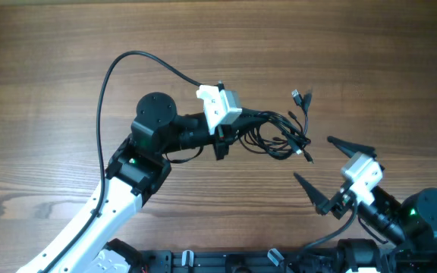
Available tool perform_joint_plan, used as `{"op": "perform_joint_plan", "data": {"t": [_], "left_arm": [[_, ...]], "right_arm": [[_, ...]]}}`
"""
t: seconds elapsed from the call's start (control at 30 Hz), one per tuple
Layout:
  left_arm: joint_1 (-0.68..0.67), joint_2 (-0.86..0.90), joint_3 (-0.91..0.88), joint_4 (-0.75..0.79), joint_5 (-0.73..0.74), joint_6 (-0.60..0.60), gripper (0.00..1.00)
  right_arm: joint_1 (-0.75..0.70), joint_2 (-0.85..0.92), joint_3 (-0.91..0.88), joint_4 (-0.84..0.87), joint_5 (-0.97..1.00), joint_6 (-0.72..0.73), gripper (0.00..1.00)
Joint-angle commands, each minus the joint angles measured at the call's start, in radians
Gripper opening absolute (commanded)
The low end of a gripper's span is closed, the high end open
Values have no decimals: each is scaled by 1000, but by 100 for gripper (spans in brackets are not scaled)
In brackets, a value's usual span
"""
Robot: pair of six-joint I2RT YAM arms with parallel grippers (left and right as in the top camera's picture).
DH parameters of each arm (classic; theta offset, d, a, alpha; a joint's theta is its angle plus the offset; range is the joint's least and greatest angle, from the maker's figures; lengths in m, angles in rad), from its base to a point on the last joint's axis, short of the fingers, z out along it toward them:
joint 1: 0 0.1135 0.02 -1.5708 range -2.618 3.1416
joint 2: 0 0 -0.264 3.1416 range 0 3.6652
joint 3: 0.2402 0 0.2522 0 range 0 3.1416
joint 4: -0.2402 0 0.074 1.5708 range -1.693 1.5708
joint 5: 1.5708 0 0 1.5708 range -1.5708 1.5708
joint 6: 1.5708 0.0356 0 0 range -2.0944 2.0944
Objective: Untangle cables
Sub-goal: 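Reach the right gripper to grasp a hanging cable end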
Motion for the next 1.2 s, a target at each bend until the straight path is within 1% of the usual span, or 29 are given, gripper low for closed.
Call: {"op": "perform_joint_plan", "data": {"t": [0.0, 0.1, 0.13, 0.23, 0.27, 0.3, 0.33, 0.37, 0.4, 0.53, 0.6, 0.67, 0.73, 0.77, 0.8, 0.83, 0.87, 0.97, 1.03, 1.1, 1.17], "left_arm": [[-3, -16, 14, 8, 131, -57, 4], [-3, -16, 14, 8, 171, -56, 4], [-3, -16, 14, 8, 185, -53, 4], [-4, -14, 14, 8, 192, -46, 4], [-4, -14, 14, 8, 192, -46, 4], [-4, -14, 14, 8, 192, -45, 4], [-4, -14, 14, 9, 192, -45, 4], [-4, -14, 14, 9, 192, -45, 4], [-4, -14, 14, 9, 192, -46, 4], [-5, -14, 14, 16, 193, -46, 4], [-5, -14, 14, 40, 219, -46, 4], [-5, -14, 14, 53, 226, -46, 4], [-5, -8, 13, 39, 205, -46, 5], [-5, -4, 13, 13, 168, -47, 21], [-5, -3, 13, -11, 139, -47, 43], [-5, -1, 13, -61, 89, -47, 89], [-5, -1, 13, -112, 50, -47, 100], [-5, -2, 13, -127, 55, -46, 100], [-5, -2, 13, -119, 109, -46, 100], [-5, 1, 13, -125, 198, -46, 93], [-5, 4, 13, -132, 247, -47, 91]], "right_arm": [[-3, 5, 21, 6, -64, -216, 82], [-3, 5, 21, 29, -64, -218, 82], [-3, 5, 21, 31, -64, -220, 77], [-3, 5, 21, 37, -117, -244, 49], [-3, 5, 21, 36, -146, -243, 43], [-3, 5, 21, 36, -159, -244, 33], [-3, 5, 21, 36, -168, -241, 25], [-3, 5, 21, 36, -168, -241, 15], [-3, 5, 21, 36, -168, -241, 10], [-3, 5, 21, 24, -167, -241, 9], [-3, 5, 20, 13, -164, -241, 9], [-3, 5, 20, 13, -163, -241, 4], [-3, 5, 20, 14, -153, -237, 4], [-3, 5, 20, 13, -141, -219, 4], [-3, 5, 20, 16, -124, -168, 4], [-3, 5, 20, 17, -102, -100, 4], [-3, 5, 20, 18, -95, -6, 4], [-3, 6, 20, 22, -69, 116, 4], [-3, 6, 20, 23, -70, 131, 4], [-3, 6, 20, 27, -70, 131, 4], [-3, 6, 20, 56, -101, 129, 4]]}}
